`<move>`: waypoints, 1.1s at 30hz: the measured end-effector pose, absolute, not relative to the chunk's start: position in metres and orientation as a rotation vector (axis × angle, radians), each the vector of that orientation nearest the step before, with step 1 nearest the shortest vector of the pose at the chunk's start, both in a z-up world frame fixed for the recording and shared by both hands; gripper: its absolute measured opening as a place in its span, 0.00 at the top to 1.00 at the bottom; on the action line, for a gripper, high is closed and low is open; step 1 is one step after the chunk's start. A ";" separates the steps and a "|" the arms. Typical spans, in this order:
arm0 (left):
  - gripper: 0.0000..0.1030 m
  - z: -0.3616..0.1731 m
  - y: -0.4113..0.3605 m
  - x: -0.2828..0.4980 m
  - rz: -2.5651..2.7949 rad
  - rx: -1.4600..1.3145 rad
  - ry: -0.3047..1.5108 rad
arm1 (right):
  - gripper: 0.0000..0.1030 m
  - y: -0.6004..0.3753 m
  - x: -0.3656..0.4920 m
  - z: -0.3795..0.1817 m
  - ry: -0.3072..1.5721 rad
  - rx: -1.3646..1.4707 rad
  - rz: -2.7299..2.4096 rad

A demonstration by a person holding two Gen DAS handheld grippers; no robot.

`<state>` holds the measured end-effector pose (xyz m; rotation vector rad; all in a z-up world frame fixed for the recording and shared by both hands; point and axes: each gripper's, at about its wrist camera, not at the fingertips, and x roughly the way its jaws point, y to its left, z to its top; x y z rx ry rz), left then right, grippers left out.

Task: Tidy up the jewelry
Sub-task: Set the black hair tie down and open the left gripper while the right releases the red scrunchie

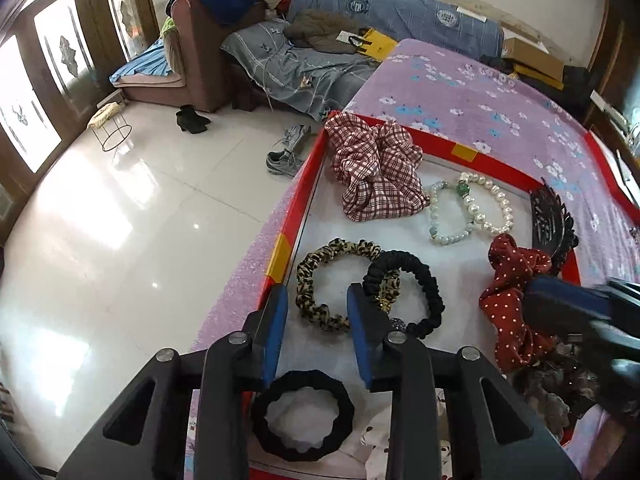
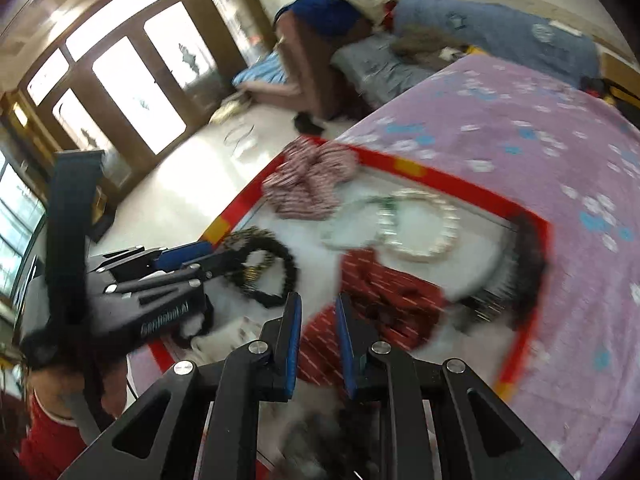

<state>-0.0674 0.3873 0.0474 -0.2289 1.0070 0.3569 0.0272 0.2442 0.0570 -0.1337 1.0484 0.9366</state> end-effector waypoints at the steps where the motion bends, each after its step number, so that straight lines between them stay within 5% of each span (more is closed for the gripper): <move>1: 0.71 0.047 0.387 -0.068 0.353 -0.232 1.002 | 0.81 0.255 0.029 0.052 1.066 -0.153 0.937; 24: 0.71 0.041 0.386 -0.076 0.317 -0.216 0.983 | 0.81 0.294 0.054 0.029 1.079 -0.268 0.776; 33: 0.70 0.063 0.369 -0.090 0.344 -0.145 0.912 | 0.81 0.248 0.022 0.074 0.942 -0.192 0.812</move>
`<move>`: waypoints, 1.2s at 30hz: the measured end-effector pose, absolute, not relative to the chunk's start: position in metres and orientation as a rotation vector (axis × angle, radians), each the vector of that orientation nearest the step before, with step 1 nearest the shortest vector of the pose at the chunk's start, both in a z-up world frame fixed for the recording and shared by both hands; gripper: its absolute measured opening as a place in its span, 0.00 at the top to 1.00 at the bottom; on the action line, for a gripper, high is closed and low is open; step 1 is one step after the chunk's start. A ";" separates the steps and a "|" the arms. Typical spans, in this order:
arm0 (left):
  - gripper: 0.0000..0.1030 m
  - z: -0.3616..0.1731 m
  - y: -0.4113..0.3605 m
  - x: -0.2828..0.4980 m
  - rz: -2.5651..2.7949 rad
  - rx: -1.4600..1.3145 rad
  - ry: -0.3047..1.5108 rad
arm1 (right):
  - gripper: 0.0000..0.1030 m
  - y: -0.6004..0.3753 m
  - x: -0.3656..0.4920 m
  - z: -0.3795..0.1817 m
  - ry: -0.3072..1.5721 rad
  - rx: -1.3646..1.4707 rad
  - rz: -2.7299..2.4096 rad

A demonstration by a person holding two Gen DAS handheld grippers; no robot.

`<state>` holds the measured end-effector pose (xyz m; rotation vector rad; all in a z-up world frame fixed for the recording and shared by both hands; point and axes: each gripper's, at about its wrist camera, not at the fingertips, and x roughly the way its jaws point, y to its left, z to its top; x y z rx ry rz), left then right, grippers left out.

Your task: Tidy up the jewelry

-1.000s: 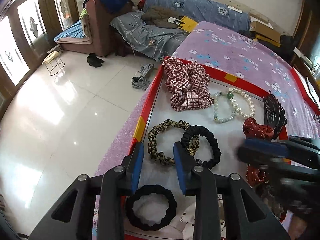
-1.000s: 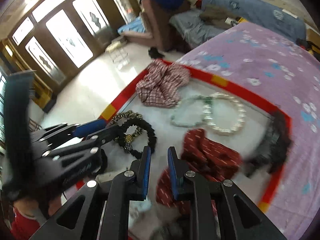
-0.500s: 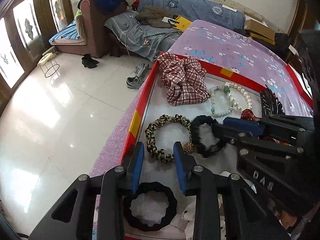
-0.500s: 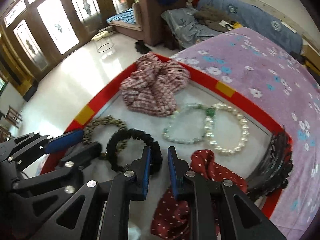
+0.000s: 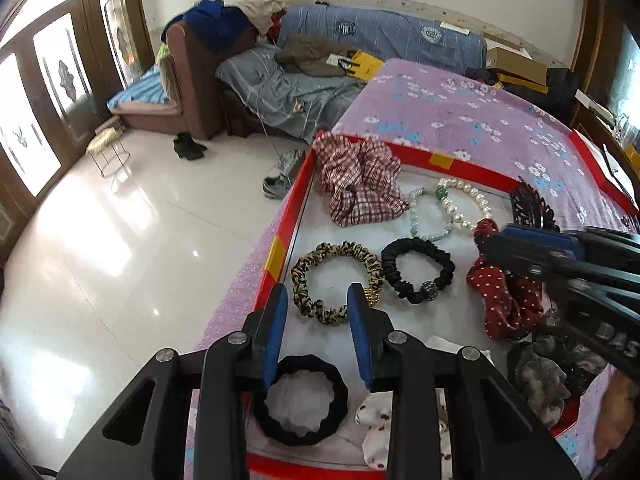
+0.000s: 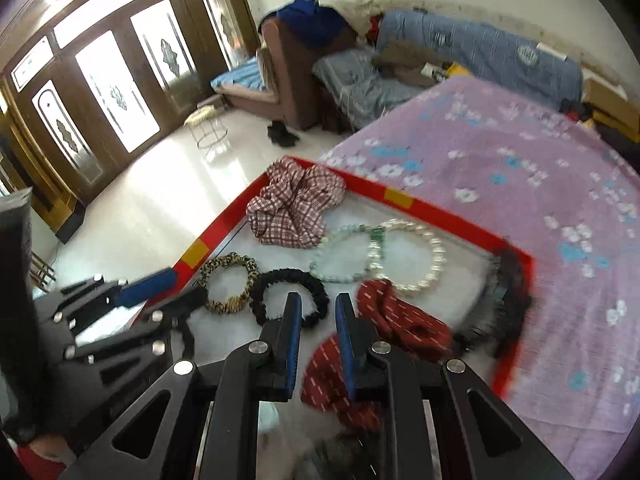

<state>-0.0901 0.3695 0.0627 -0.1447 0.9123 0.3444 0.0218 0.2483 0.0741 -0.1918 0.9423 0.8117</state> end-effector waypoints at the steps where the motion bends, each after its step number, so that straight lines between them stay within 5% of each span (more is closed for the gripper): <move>1: 0.69 0.065 0.366 -0.092 0.352 -0.131 0.901 | 0.81 0.242 0.019 0.075 0.934 -0.193 0.807; 11: 0.58 0.084 0.336 -0.106 0.391 -0.040 0.823 | 0.81 0.226 0.021 0.029 1.047 -0.207 0.763; 17: 0.50 0.093 0.326 -0.119 0.421 0.010 0.783 | 0.81 0.207 0.017 0.053 0.990 -0.114 0.795; 22: 0.41 0.099 0.309 -0.132 0.433 0.040 0.741 | 0.59 0.178 -0.006 0.080 0.897 -0.081 0.770; 32: 0.29 0.106 0.274 -0.162 0.427 0.000 0.678 | 0.49 0.111 -0.052 0.080 0.821 -0.080 0.624; 36: 0.14 0.110 0.262 -0.183 0.479 -0.027 0.602 | 0.49 0.091 -0.067 0.074 0.821 -0.056 0.579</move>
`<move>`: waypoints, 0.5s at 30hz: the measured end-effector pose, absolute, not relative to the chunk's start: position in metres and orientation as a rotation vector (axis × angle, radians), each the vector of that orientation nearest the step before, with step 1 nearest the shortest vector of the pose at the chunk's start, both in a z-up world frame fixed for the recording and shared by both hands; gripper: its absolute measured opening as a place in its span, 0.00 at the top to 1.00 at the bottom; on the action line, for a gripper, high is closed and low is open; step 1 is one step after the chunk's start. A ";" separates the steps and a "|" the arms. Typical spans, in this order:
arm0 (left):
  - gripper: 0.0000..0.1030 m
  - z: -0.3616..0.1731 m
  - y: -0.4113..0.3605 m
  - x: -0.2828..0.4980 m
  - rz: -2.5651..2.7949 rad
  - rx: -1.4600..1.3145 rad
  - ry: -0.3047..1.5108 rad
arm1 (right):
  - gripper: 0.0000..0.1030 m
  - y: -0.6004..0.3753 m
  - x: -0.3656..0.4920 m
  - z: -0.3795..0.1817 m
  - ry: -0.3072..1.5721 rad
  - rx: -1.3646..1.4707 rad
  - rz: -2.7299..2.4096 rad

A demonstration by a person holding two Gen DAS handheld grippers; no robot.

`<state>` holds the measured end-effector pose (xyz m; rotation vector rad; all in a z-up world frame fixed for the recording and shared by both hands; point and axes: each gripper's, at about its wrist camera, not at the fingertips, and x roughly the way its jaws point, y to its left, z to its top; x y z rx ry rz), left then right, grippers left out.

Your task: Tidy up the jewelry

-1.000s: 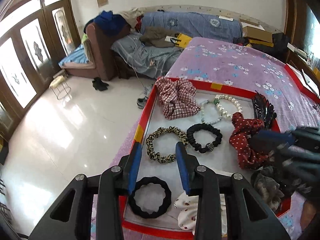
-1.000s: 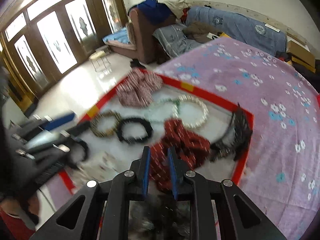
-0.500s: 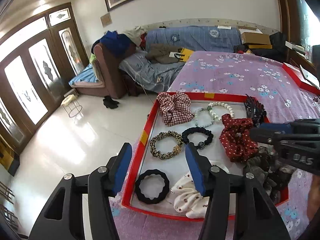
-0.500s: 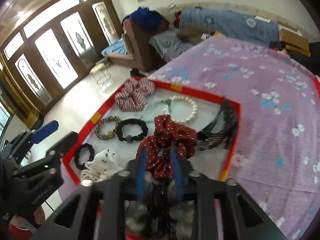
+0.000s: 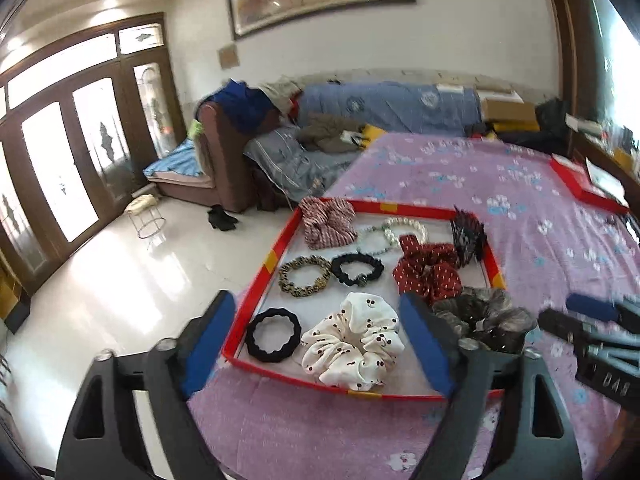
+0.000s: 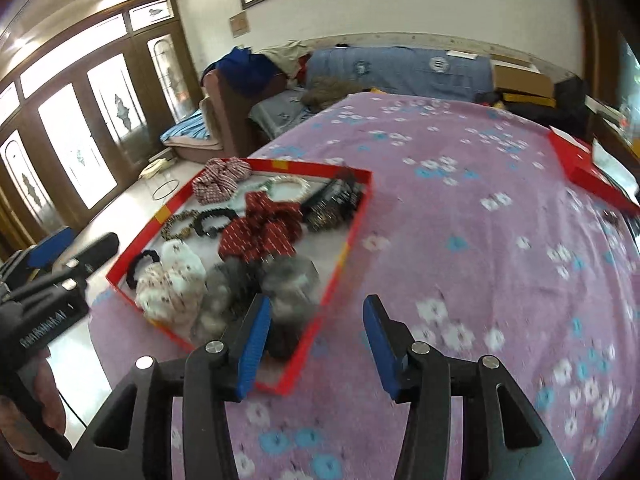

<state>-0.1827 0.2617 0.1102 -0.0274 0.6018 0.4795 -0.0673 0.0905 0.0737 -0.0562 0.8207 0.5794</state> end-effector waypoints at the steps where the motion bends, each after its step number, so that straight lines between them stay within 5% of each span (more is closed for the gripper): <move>1: 0.12 0.112 0.259 -0.189 0.499 -0.029 0.573 | 0.47 0.087 -0.071 0.073 0.817 -0.054 0.570; 15: 0.00 0.118 0.251 -0.268 0.673 -0.021 0.355 | 0.36 0.089 -0.139 0.059 0.736 -0.106 0.524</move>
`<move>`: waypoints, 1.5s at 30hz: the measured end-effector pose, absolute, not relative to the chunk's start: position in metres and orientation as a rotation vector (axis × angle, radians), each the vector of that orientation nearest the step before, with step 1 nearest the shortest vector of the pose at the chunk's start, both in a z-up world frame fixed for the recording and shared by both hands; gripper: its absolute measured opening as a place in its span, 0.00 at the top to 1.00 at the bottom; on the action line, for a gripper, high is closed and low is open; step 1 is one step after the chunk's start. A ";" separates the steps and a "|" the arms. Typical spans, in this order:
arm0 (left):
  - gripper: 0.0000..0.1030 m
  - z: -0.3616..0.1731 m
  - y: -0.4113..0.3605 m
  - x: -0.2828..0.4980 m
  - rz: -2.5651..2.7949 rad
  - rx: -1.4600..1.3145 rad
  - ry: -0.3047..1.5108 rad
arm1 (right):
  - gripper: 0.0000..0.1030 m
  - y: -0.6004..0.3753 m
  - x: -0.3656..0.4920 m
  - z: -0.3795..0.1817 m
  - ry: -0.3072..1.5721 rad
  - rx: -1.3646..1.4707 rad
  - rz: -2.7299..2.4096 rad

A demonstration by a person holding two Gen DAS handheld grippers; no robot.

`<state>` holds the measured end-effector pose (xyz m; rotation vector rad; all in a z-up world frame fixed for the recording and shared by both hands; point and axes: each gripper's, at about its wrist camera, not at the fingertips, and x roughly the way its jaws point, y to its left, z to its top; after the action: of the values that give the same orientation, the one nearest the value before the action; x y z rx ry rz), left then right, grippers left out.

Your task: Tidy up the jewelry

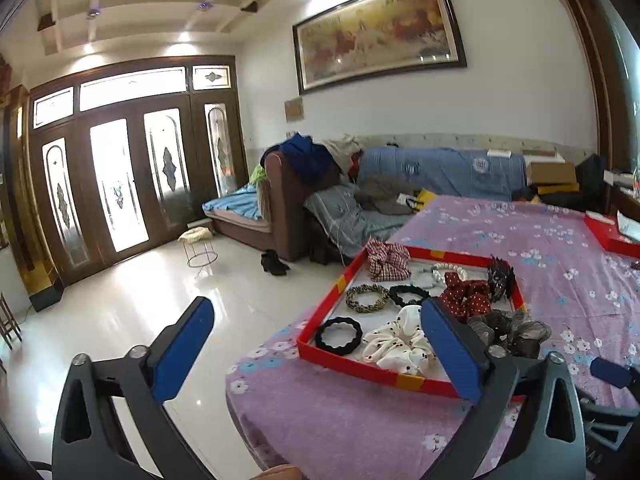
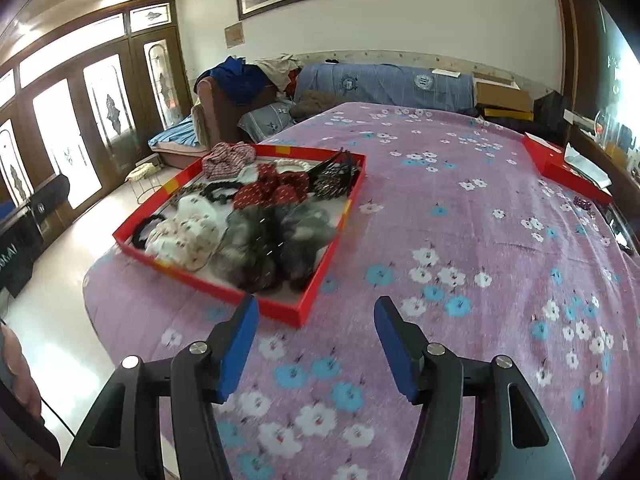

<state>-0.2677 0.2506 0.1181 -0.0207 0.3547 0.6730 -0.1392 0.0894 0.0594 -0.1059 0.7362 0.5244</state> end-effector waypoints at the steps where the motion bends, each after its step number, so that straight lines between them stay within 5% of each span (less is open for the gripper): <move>1: 0.00 0.118 0.251 -0.273 0.667 -0.026 0.340 | 0.36 0.091 -0.144 0.059 0.731 -0.112 0.528; 45: 0.00 0.064 0.247 -0.256 0.500 -0.083 0.619 | 0.26 0.097 -0.165 0.046 0.703 -0.157 0.448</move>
<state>-0.2560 0.2473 0.0642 -0.0835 0.6190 0.4996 -0.1654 0.0975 0.0462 -0.1573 0.7031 0.4476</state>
